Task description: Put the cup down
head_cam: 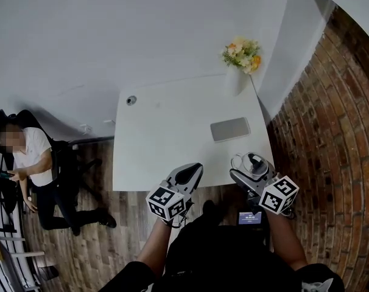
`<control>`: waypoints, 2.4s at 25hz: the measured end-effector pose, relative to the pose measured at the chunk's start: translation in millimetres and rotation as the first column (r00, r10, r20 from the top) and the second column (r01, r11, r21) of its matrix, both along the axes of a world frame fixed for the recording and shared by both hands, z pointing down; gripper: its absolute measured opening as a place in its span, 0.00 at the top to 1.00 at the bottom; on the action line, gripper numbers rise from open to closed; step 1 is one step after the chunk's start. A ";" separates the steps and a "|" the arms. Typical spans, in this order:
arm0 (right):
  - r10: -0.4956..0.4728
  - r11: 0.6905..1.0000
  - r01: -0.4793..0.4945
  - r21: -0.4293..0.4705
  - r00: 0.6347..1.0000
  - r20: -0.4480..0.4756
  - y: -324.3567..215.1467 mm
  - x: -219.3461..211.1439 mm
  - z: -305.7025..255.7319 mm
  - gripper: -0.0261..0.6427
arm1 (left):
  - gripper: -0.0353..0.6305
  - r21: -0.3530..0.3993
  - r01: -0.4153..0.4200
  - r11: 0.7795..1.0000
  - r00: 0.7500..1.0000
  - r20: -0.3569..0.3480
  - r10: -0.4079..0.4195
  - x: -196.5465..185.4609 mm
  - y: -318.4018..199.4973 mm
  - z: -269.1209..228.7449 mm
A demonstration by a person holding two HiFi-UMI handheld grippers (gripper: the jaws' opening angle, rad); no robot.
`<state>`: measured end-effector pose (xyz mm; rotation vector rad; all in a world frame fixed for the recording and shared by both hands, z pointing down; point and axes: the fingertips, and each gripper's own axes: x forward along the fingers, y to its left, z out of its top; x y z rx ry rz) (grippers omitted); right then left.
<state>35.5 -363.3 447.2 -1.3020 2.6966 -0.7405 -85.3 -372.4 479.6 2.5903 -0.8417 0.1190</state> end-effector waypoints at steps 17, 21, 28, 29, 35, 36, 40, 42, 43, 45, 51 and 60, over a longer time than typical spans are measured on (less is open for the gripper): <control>0.031 0.999 -0.031 -0.044 1.000 0.000 -20.9 7.9 15.1 0.34 | 0.91 -0.059 -0.036 0.998 0.999 -0.015 0.035 14.8 -16.0 18.5; 0.017 0.999 -0.017 -0.045 1.000 0.000 -22.9 17.2 17.3 0.34 | 0.91 -0.063 -0.023 0.998 1.000 -0.017 0.022 25.1 -17.6 18.2; -0.020 1.000 0.020 -0.012 1.000 0.021 -36.2 26.1 7.4 0.34 | 0.91 -0.038 0.001 0.999 1.000 -0.006 -0.001 40.3 -24.7 6.3; -0.023 1.000 0.024 -0.010 0.999 0.026 -37.2 27.0 6.6 0.34 | 0.91 -0.034 0.001 0.999 1.000 -0.005 -0.001 42.3 -24.2 4.1; -0.022 1.000 0.022 -0.004 0.999 0.047 -41.0 30.4 5.6 0.34 | 0.91 -0.017 -0.010 1.000 1.000 0.009 0.010 49.9 -19.8 -1.5; -0.022 1.000 0.022 -0.003 0.998 0.051 -41.0 29.8 5.4 0.34 | 0.91 -0.016 -0.009 1.000 1.000 0.011 0.009 49.1 -19.5 -1.5; -0.023 1.000 0.023 0.005 0.999 0.049 -40.2 29.6 3.8 0.34 | 0.91 -0.008 -0.003 1.000 1.000 0.014 0.003 46.8 -19.1 -4.0; -0.024 1.000 0.023 0.008 0.999 0.046 -38.9 29.8 2.9 0.34 | 0.91 -0.005 -0.002 1.000 1.000 0.015 0.002 46.5 -17.8 -5.1; -0.024 1.000 0.024 0.009 0.999 0.045 -38.2 30.0 2.4 0.34 | 0.91 -0.003 -0.002 1.000 1.000 0.015 0.002 46.7 -17.2 -5.9; -0.025 1.000 0.025 0.010 0.999 0.043 -37.3 30.1 1.1 0.34 | 0.91 0.000 -0.002 1.000 1.000 0.014 0.002 47.3 -16.0 -7.7; -0.040 0.999 0.039 0.019 0.999 0.023 -39.0 31.6 -2.8 0.34 | 0.91 0.012 0.003 1.000 1.000 0.012 -0.003 48.2 -13.9 -13.7; -0.097 0.994 0.100 0.040 0.994 -0.057 -68.2 26.9 11.3 0.34 | 0.91 0.012 0.025 1.000 0.999 0.037 -0.025 51.5 -13.5 -18.8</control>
